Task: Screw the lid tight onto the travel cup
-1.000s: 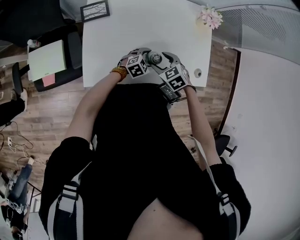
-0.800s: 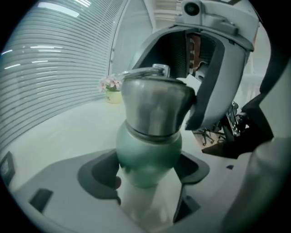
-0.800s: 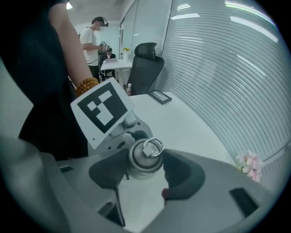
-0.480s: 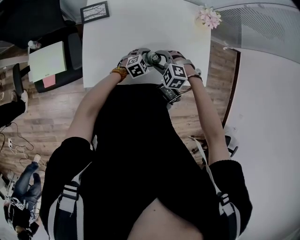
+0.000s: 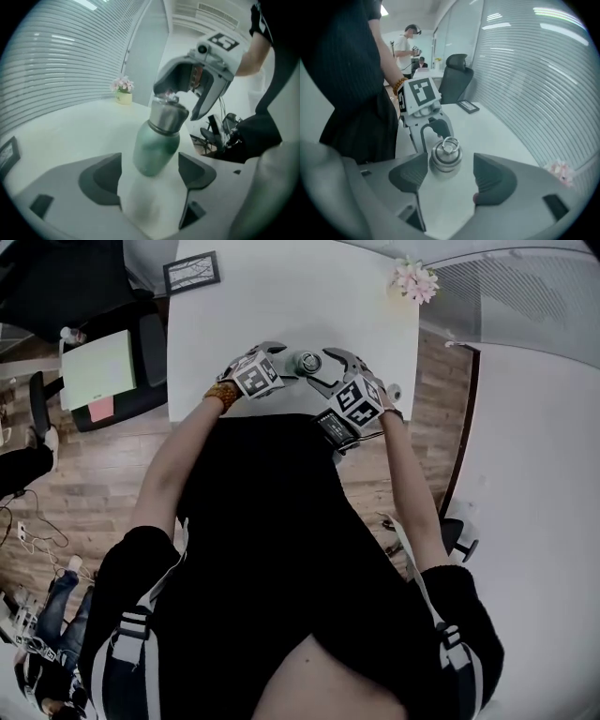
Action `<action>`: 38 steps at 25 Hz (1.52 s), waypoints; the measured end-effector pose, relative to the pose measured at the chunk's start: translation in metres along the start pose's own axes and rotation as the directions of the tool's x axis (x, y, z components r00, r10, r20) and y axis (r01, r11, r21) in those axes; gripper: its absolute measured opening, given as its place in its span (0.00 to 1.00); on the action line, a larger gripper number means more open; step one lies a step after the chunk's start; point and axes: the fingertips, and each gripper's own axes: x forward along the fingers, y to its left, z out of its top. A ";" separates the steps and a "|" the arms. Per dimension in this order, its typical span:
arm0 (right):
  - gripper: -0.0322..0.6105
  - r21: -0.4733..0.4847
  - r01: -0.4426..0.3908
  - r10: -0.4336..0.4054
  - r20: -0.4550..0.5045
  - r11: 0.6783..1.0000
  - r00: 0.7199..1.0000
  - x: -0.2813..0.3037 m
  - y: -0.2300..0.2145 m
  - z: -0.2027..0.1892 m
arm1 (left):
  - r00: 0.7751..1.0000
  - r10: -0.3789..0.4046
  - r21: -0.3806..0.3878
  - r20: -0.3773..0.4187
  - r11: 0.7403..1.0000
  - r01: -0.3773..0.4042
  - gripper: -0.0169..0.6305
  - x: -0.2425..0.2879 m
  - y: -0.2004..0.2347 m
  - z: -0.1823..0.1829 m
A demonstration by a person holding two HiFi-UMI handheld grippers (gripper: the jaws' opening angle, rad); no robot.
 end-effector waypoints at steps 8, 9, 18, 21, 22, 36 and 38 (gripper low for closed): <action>0.47 0.188 0.174 -0.206 0.166 0.967 0.964 -0.054 -0.046 0.025 | 0.949 0.013 -0.117 0.316 0.993 0.025 0.61 -0.095 0.008 0.048; 0.46 0.221 0.200 -0.245 0.199 0.955 0.949 -0.061 -0.055 0.035 | 0.942 0.046 -0.090 0.333 0.996 -0.017 0.60 -0.104 0.011 0.057; 0.36 0.292 0.392 -0.481 0.369 0.873 0.796 -0.114 -0.091 0.118 | 0.716 0.309 0.001 0.626 0.918 -0.397 0.50 -0.213 0.025 0.202; 0.33 0.354 0.446 -0.563 0.390 0.822 0.729 -0.131 -0.099 0.134 | 0.596 0.447 -0.085 0.667 0.841 -0.535 0.40 -0.245 0.039 0.228; 0.32 0.377 0.462 -0.589 0.382 0.803 0.712 -0.134 -0.102 0.135 | 0.560 0.489 -0.119 0.669 0.814 -0.568 0.35 -0.253 0.043 0.231; 0.07 0.602 0.500 -0.714 0.176 0.623 0.678 -0.125 -0.119 0.083 | 0.554 0.593 -0.189 0.584 0.763 -0.618 0.12 -0.231 0.063 0.206; 0.07 0.601 0.507 -0.718 0.169 0.618 0.675 -0.126 -0.121 0.081 | 0.561 0.592 -0.189 0.579 0.767 -0.613 0.12 -0.228 0.065 0.204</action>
